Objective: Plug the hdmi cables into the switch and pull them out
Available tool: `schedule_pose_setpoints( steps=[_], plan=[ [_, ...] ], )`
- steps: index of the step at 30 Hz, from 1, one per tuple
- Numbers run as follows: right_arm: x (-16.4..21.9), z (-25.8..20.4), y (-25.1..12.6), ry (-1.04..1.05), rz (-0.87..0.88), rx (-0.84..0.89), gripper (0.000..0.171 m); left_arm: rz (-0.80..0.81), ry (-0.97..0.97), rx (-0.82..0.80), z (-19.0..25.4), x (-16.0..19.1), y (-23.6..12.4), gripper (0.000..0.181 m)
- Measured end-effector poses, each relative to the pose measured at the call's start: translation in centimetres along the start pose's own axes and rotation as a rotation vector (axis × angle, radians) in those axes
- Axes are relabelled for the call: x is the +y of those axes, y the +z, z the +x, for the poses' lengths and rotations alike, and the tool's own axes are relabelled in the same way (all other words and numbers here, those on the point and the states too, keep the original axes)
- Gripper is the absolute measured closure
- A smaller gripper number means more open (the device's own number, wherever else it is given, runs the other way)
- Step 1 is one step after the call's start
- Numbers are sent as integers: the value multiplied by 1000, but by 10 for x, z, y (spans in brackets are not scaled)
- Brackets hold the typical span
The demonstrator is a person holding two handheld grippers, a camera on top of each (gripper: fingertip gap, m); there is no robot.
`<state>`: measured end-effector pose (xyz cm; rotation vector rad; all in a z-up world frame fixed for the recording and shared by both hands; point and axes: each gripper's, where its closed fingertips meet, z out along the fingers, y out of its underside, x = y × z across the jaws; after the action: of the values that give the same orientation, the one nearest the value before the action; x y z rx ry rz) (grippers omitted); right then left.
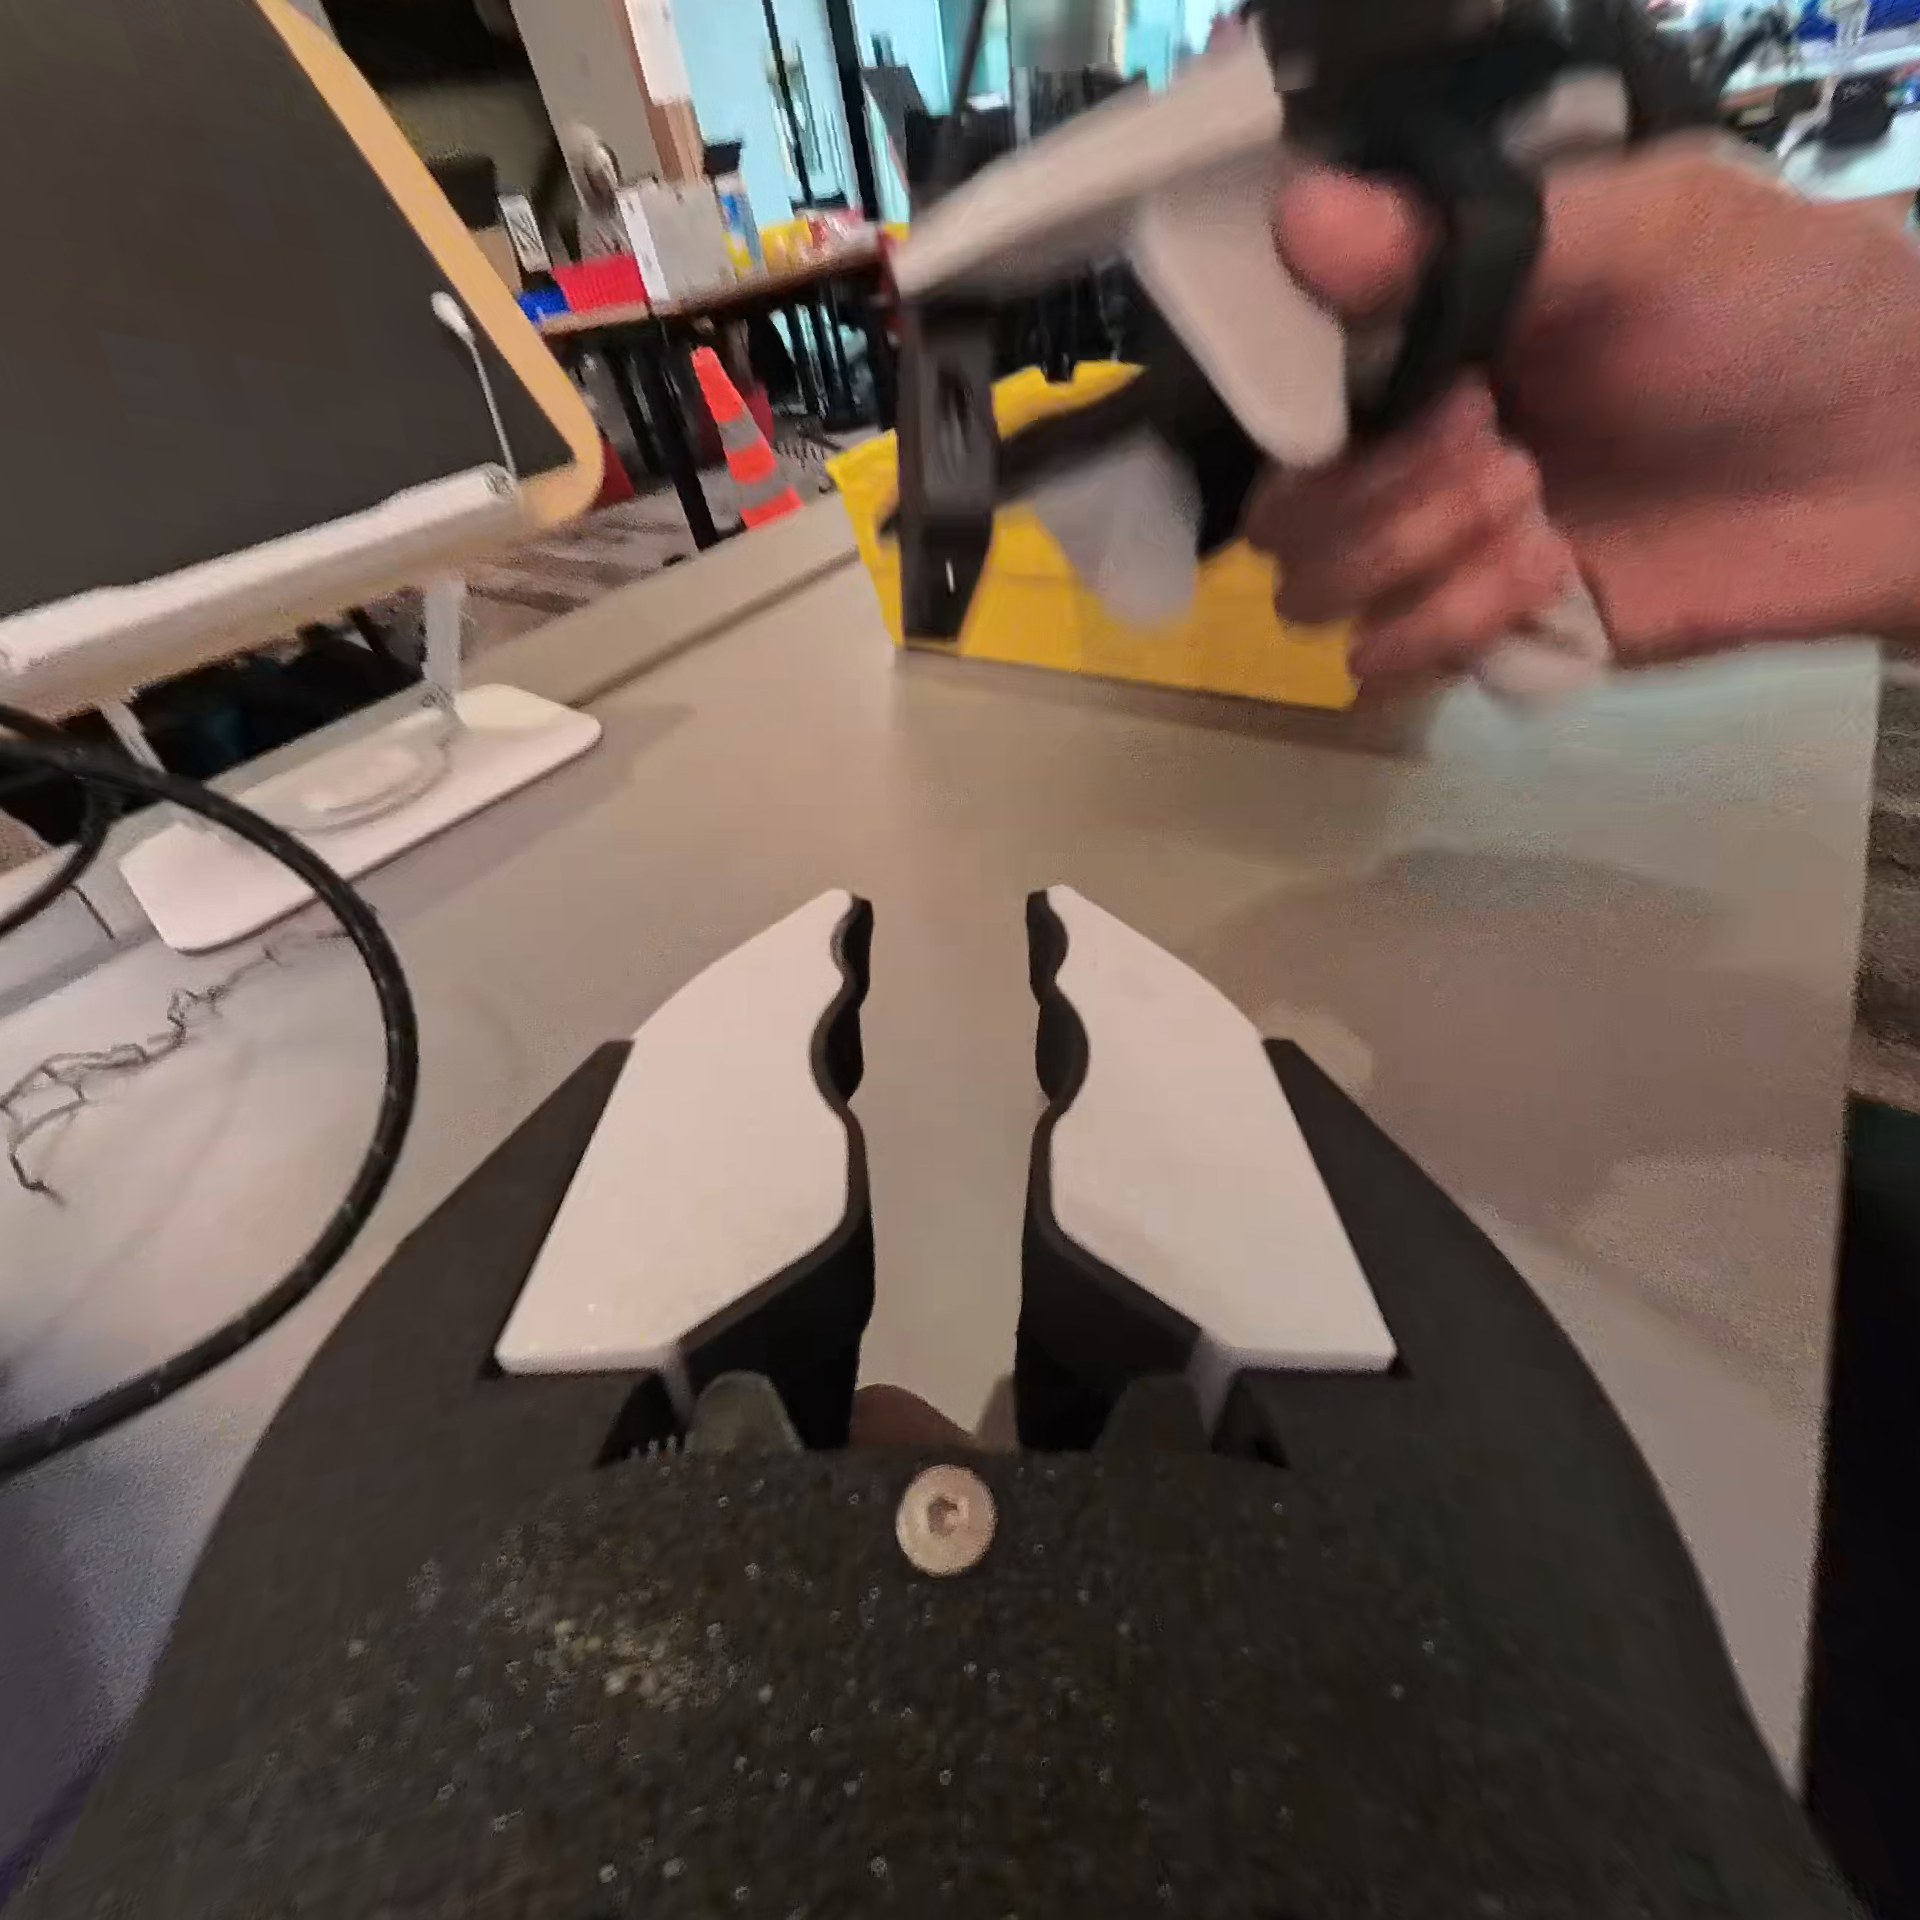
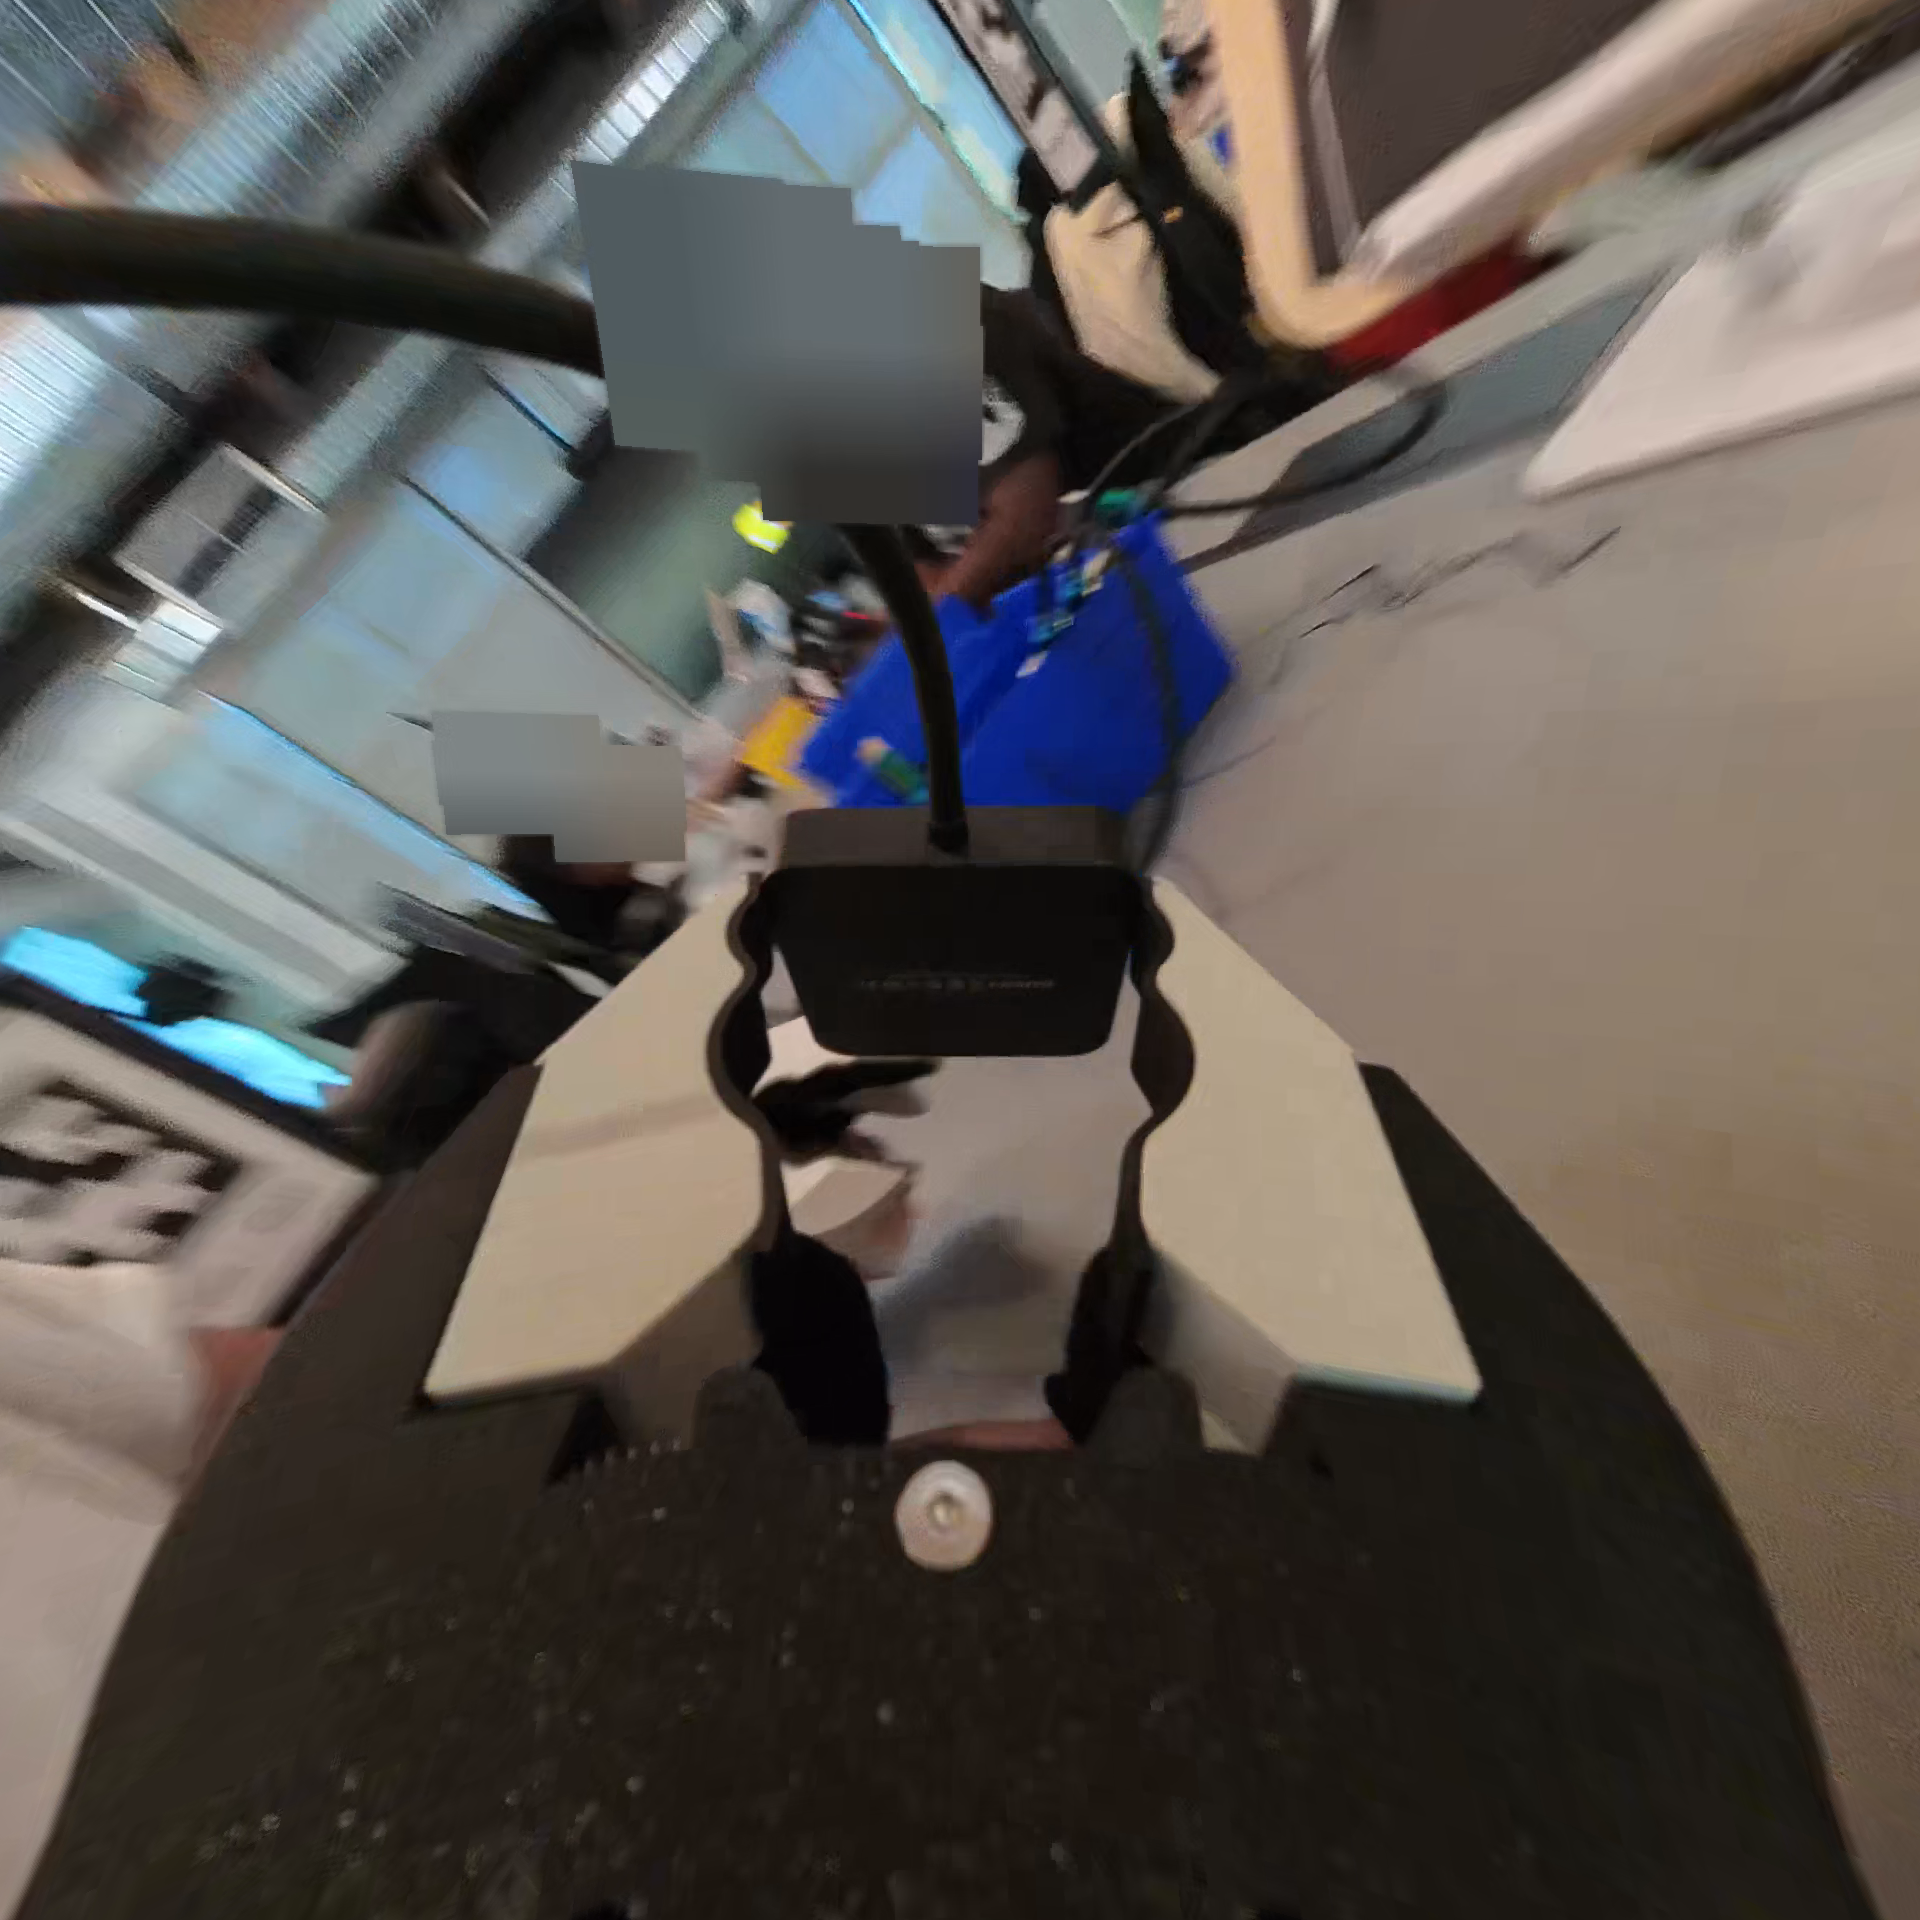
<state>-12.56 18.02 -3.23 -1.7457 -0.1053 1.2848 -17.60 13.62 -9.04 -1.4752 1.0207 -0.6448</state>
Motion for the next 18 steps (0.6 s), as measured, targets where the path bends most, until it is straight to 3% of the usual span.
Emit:
schedule_pose_setpoints(
  steps=[4, 10, 15, 18],
  plan=[
    [-74, 42, -48, -355, -88, 366, 102, -61, 83, -17, 3, 21, -23, 157],
    [-182, 142, -165, -422, -307, 901, 102, -97, 38, 10, 5, 31, -34, 159],
    [-168, 246, -204, -125, -605, 1034, 102, -82, 59, 22, 10, 25, -34, 159],
    [-144, 281, -209, -8, -756, 1069, 102, -71, 94, 12, 12, 19, -36, 159]
  ],
)
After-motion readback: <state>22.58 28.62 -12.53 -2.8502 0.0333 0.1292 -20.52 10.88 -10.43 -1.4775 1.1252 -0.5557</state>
